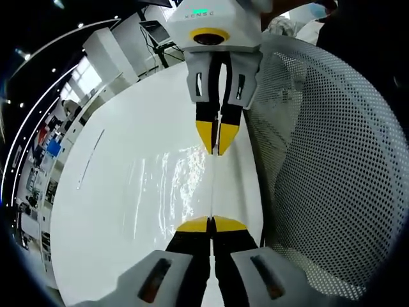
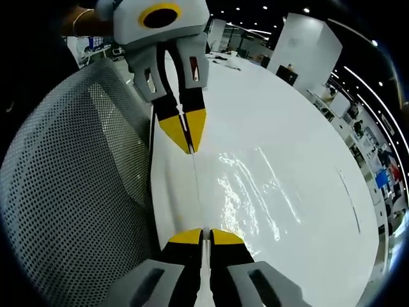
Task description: Open the resealable bag by pulling the two sides of the seal apart until the entire bag opening is separated and visibly accessible.
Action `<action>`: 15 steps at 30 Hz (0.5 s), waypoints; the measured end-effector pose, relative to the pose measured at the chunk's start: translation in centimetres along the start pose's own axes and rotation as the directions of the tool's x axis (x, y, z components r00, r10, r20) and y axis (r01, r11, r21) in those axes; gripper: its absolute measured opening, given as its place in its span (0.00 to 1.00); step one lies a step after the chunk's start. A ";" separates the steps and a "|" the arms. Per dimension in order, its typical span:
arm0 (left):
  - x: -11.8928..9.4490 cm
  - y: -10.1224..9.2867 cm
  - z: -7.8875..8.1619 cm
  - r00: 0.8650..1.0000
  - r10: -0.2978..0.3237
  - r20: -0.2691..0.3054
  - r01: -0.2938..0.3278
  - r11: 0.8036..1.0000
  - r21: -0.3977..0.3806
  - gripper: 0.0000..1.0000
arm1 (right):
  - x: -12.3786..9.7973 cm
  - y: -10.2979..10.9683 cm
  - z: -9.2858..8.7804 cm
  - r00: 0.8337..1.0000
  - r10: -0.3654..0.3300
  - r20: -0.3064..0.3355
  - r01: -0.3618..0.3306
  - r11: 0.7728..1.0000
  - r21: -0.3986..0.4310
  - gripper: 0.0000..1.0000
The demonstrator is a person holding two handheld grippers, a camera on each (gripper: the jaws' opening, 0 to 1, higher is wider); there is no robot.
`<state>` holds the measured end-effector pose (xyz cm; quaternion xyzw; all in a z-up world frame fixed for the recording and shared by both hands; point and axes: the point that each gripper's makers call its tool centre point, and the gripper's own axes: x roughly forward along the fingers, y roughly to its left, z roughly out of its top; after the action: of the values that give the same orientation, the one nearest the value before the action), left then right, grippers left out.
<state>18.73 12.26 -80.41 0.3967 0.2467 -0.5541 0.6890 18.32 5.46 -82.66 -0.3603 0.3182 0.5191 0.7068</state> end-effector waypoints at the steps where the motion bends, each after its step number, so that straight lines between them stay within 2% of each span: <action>1: 0.0 0.0 0.0 1.000 0.004 0.000 -0.004 1.000 0.001 0.00 | 0.0 0.0 -0.1 1.000 0.000 0.000 0.000 1.000 0.000 0.00; 6: -0.2 -0.1 0.0 1.000 0.010 -0.001 -0.010 1.000 0.025 0.00 | -0.1 0.0 -0.3 1.000 -0.002 -0.004 0.002 1.000 0.001 0.00; 15: -0.3 0.1 -0.3 1.000 0.019 -0.004 -0.019 1.000 0.020 0.00 | -0.5 -0.2 -1.4 1.000 -0.008 -0.023 0.008 1.000 0.008 0.00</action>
<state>18.81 12.67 -80.29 0.4070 0.2386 -0.5491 0.6899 18.26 3.99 -82.97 -0.3645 0.3272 0.5107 0.7066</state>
